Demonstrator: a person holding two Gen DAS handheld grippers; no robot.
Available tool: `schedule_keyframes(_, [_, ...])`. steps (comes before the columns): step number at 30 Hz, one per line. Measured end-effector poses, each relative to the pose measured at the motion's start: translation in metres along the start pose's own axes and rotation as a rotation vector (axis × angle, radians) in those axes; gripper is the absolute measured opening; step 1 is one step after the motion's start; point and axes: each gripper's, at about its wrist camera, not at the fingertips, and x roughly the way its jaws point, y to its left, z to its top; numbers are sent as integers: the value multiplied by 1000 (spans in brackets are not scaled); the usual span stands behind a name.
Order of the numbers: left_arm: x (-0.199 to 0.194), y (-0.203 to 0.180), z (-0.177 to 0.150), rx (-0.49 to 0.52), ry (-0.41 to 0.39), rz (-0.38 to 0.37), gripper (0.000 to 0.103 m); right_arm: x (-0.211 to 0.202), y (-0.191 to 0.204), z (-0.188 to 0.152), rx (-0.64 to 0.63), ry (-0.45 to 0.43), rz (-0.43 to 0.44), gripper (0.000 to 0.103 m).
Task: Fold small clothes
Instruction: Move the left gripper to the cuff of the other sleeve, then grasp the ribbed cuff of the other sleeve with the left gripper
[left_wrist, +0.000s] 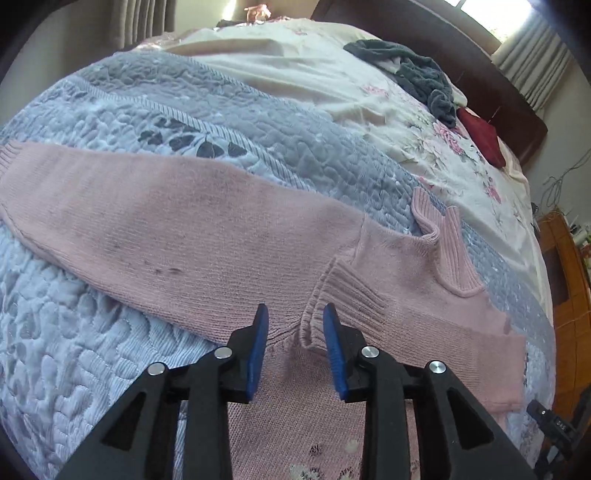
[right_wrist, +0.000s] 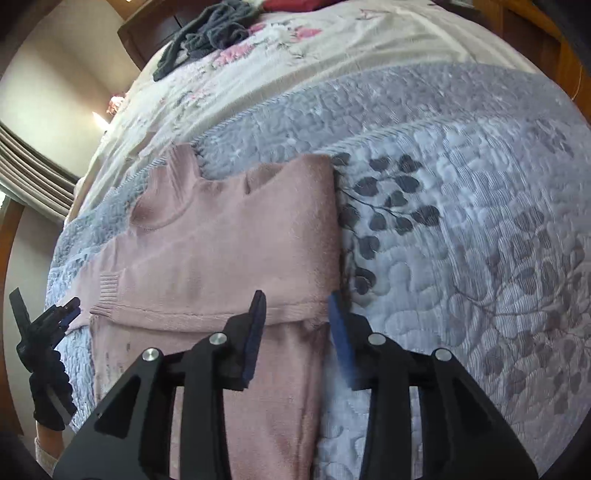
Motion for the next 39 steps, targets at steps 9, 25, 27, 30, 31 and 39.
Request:
schedule_keyframes(9, [65, -62, -34, 213, 152, 44, 47, 70, 38, -10, -42, 143, -49, 36])
schedule_keyframes(25, [-24, 87, -6, 33, 36, 80, 66, 28, 103, -34, -188, 91, 27, 54])
schedule_keyframes(27, [-38, 140, 0, -27, 12, 153, 66, 32, 122, -40, -222, 100, 43, 54])
schedule_keyframes(30, [-53, 214, 12, -152, -14, 212, 66, 44, 147, -47, -262, 122, 68, 54])
schedule_keyframes(31, [-57, 238, 16, -202, -26, 217, 65, 50, 154, -49, -270, 132, 73, 54])
schedule_keyframes(39, [-58, 347, 54, -504, -138, 38, 65, 85, 180, -72, -310, 189, 57, 54])
